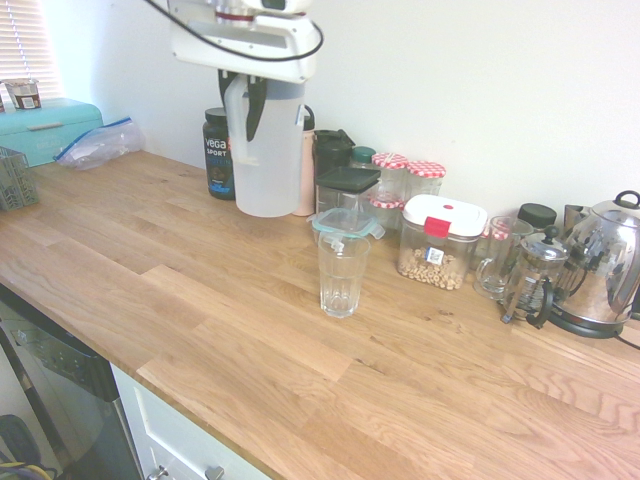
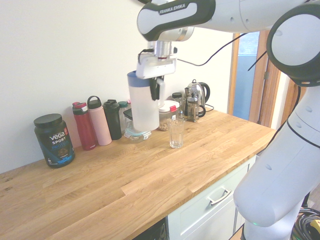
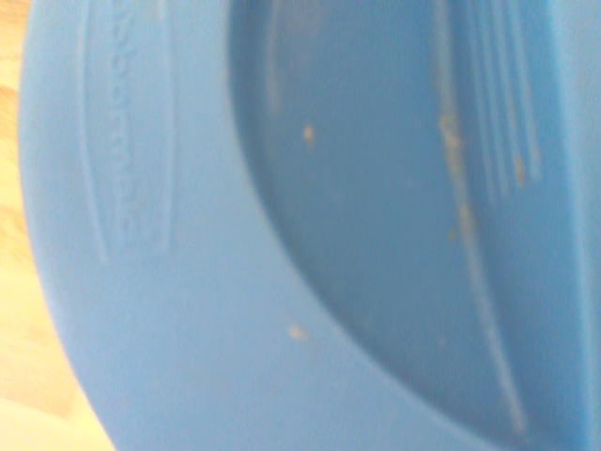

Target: Pour me some water

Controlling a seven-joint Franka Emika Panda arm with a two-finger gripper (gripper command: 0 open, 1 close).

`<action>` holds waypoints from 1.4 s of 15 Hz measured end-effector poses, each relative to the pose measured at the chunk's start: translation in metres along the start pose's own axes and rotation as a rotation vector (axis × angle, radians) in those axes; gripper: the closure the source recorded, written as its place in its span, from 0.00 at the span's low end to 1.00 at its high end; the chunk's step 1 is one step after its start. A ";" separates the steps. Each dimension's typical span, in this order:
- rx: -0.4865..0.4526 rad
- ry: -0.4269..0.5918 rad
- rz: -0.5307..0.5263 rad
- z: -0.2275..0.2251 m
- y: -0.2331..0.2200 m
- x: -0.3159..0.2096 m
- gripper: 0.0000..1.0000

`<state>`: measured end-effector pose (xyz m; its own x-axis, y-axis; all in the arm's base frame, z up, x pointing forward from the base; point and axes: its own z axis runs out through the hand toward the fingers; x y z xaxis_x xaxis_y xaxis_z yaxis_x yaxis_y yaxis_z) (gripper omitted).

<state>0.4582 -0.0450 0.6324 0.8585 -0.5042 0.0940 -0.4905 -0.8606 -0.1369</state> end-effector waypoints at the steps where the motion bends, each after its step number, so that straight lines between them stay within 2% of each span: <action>1: -0.004 0.014 -0.058 -0.010 0.020 0.012 1.00; 4: -0.003 0.027 -0.215 -0.024 0.085 0.052 1.00; 8: -0.032 0.026 -0.308 -0.025 0.157 0.105 1.00; 13: -0.073 -0.009 -0.367 -0.011 0.200 0.147 1.00; 17: -0.079 -0.040 -0.466 -0.013 0.252 0.157 1.00; 21: -0.066 -0.064 -0.509 0.006 0.269 0.178 1.00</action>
<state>0.4796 -0.3656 0.6061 0.9973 -0.0164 0.0718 -0.0145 -0.9995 -0.0267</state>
